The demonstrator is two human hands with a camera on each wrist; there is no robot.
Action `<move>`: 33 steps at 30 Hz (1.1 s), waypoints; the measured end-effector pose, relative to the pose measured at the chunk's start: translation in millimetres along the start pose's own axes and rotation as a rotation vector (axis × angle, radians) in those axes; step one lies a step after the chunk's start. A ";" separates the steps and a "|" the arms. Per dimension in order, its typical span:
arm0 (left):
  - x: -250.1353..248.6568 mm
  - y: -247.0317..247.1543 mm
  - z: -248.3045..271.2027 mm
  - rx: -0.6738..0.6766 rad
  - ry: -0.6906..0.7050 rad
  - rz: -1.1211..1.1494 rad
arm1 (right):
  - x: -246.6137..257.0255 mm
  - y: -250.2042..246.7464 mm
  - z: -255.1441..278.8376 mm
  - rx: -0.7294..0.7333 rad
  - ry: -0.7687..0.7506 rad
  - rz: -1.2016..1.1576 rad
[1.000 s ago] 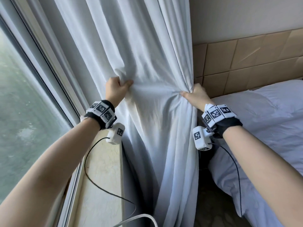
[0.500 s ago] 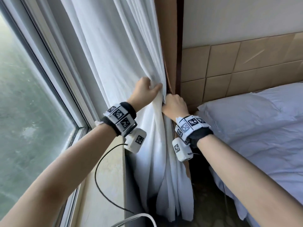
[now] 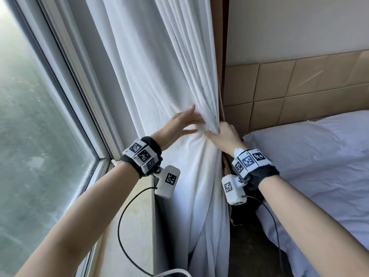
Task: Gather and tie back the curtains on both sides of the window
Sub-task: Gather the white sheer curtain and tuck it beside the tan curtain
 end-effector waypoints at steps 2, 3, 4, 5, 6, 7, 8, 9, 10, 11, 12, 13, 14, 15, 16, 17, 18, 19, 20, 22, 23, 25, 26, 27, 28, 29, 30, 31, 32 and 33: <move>4.6 -29.5 5.8 -0.295 0.087 -0.089 | 0.0 -1.2 3.6 0.021 0.003 0.050; 11.3 -48.9 10.4 -0.476 0.107 -0.129 | -0.4 -1.9 3.7 0.030 0.001 0.055; 19.2 -67.7 16.1 -0.628 0.101 -0.143 | -0.5 -4.1 4.2 0.029 -0.004 0.052; 27.7 -83.8 20.7 -0.723 0.062 -0.122 | -1.6 -6.4 3.2 0.025 -0.006 0.041; 39.0 -96.2 23.0 -0.739 -0.013 -0.076 | -2.8 -8.4 2.8 0.017 -0.009 0.034; 49.9 -103.3 21.2 -0.698 -0.105 -0.026 | -3.5 -10.5 2.6 0.013 -0.006 0.031; 60.0 -106.7 17.9 -0.616 -0.182 0.008 | -4.9 -10.2 1.8 0.016 -0.010 0.023; 65.0 -103.8 13.4 -0.522 -0.225 0.027 | -5.6 -9.5 1.3 0.032 -0.011 0.013; 65.6 -98.5 7.5 -0.437 -0.232 0.028 | -6.9 -7.4 -1.2 0.048 -0.018 -0.002; 63.4 -92.4 1.3 -0.375 -0.220 0.012 | -6.3 -5.1 -2.6 0.078 -0.023 -0.022; 58.9 -85.0 -5.5 -0.325 -0.191 -0.002 | -6.1 -2.4 -4.6 0.110 -0.029 -0.046; 51.4 -77.0 -12.5 -0.284 -0.148 -0.013 | -5.3 -0.4 -5.5 0.142 -0.017 -0.064; 44.3 -69.9 -19.8 -0.255 -0.104 -0.027 | -5.1 0.6 -8.2 0.162 -0.018 -0.080; 36.9 -63.5 -24.6 -0.240 -0.068 -0.029 | -4.8 0.6 -9.5 0.180 -0.007 -0.093; 32.0 -61.0 -28.2 -0.239 -0.045 -0.025 | -4.2 0.5 -10.8 0.195 -0.006 -0.110; 30.1 -59.8 -31.8 -0.244 -0.039 -0.016 | -4.6 -0.5 -12.7 0.204 -0.004 -0.119; 31.0 -61.1 -34.7 -0.266 -0.036 -0.005 | -5.9 -1.2 -14.6 0.213 -0.004 -0.127; 31.3 -61.0 -36.5 -0.295 -0.032 -0.006 | -5.2 -2.7 -14.7 0.219 -0.003 -0.128; 31.8 -60.7 -38.1 -0.330 -0.027 -0.015 | -7.4 -2.4 -16.7 0.229 0.000 -0.132; 32.8 -58.3 -41.8 -0.389 -0.017 -0.047 | -9.8 -1.7 -17.7 0.242 -0.001 -0.132; 30.2 -54.0 -43.0 -0.392 -0.006 -0.057 | -11.9 -1.6 -18.0 0.237 0.006 -0.137; 28.7 -46.8 -47.3 -0.388 0.007 -0.055 | -13.0 -3.0 -16.1 0.220 0.023 -0.157; 28.8 -44.6 -49.4 -0.390 0.007 -0.054 | -13.3 -4.4 -14.2 0.207 0.027 -0.159; 29.2 -43.4 -50.5 -0.396 0.009 -0.056 | -14.8 -5.9 -13.0 0.194 0.037 -0.155; 29.6 -44.7 -50.5 -0.415 0.011 -0.063 | -15.9 -7.4 -12.2 0.186 0.041 -0.161; 30.8 -46.5 -49.6 -0.432 0.007 -0.069 | -16.6 -8.9 -11.3 0.181 0.051 -0.164; 34.1 -50.4 -49.5 -0.445 -0.004 -0.070 | -17.9 -9.8 -10.9 0.183 0.055 -0.164; 37.8 -54.3 -48.8 -0.442 -0.019 -0.070 | -17.2 -11.1 -10.1 0.185 0.053 -0.164; 42.5 -57.1 -48.4 -0.411 -0.044 -0.073 | -17.7 -11.8 -9.9 0.185 0.051 -0.171; 47.3 -57.8 -47.5 -0.361 -0.077 -0.074 | -16.9 -11.7 -9.7 0.187 0.045 -0.180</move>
Point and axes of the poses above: each hand's wrist, its own z-axis away from the middle knuckle, its own y-axis out of the palm, x = y × z, the point moved 5 cm from there along -z, towards the middle knuckle, and after that the axes turned 9 degrees about x, right-handed, at the moved point
